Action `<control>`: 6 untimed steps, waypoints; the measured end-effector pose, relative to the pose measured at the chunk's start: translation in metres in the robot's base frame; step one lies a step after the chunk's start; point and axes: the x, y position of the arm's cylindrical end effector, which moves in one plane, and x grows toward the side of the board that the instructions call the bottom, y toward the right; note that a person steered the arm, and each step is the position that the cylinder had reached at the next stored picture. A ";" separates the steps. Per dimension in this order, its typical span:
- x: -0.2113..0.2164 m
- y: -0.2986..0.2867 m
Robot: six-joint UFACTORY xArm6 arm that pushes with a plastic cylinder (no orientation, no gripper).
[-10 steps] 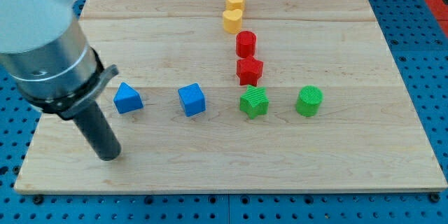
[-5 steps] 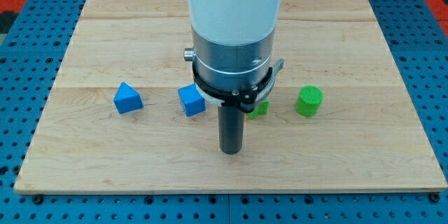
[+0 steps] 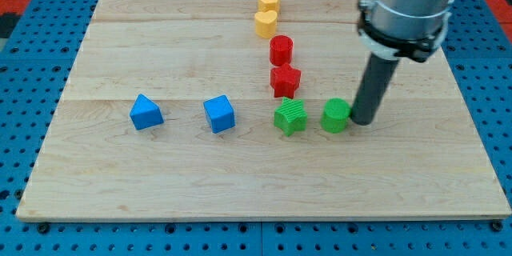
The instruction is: Push the green circle into the green star
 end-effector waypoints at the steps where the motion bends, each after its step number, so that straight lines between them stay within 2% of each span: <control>1: -0.001 -0.018; 2: -0.001 -0.030; 3: 0.033 -0.027; 5: 0.038 -0.153; 6: 0.013 -0.163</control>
